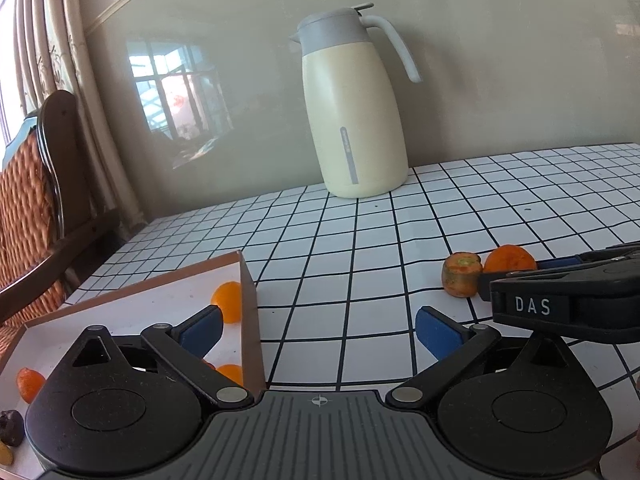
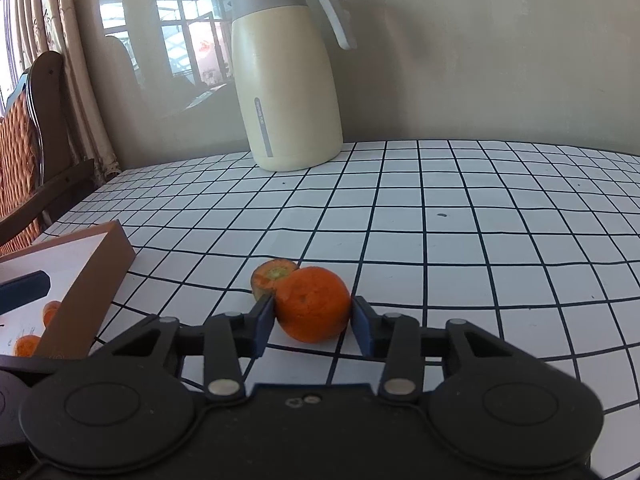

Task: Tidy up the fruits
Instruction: 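Grasp the carrot piece with the left tool while the right tool grasps an orange, then carry the held carrot piece and orange over the brown box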

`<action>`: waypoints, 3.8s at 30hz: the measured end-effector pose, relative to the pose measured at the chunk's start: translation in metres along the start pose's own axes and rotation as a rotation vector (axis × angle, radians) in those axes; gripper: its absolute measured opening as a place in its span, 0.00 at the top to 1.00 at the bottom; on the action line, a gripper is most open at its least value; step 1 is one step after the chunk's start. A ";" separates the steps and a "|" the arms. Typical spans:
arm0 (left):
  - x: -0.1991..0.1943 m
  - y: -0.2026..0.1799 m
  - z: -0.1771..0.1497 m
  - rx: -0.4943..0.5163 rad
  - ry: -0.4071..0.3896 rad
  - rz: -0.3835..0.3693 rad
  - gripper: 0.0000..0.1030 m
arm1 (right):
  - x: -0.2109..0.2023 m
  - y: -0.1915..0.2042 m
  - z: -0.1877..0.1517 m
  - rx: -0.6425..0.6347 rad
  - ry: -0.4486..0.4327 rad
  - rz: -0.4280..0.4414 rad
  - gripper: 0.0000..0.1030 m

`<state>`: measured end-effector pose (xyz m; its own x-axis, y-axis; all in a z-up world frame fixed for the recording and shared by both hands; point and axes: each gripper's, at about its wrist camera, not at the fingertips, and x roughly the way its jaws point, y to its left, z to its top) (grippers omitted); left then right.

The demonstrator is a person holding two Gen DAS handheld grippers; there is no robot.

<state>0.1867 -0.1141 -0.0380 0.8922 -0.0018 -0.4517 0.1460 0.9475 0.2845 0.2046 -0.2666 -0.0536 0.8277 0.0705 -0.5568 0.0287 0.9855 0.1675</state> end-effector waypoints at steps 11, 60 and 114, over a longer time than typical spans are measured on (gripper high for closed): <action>0.003 -0.011 0.005 -0.006 0.002 -0.052 0.07 | -0.014 -0.023 -0.002 0.015 -0.027 -0.054 0.69; 0.059 -0.067 0.028 -0.131 0.115 -0.285 0.69 | -0.028 -0.085 -0.004 0.075 -0.011 -0.120 0.66; -0.074 0.099 -0.024 -0.254 0.006 -0.067 0.69 | -0.081 0.074 -0.007 -0.181 -0.093 0.290 0.69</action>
<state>0.1250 -0.0130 0.0032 0.8815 -0.0660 -0.4675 0.0918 0.9952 0.0327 0.1355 -0.1984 -0.0021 0.8343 0.3453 -0.4297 -0.3079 0.9385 0.1564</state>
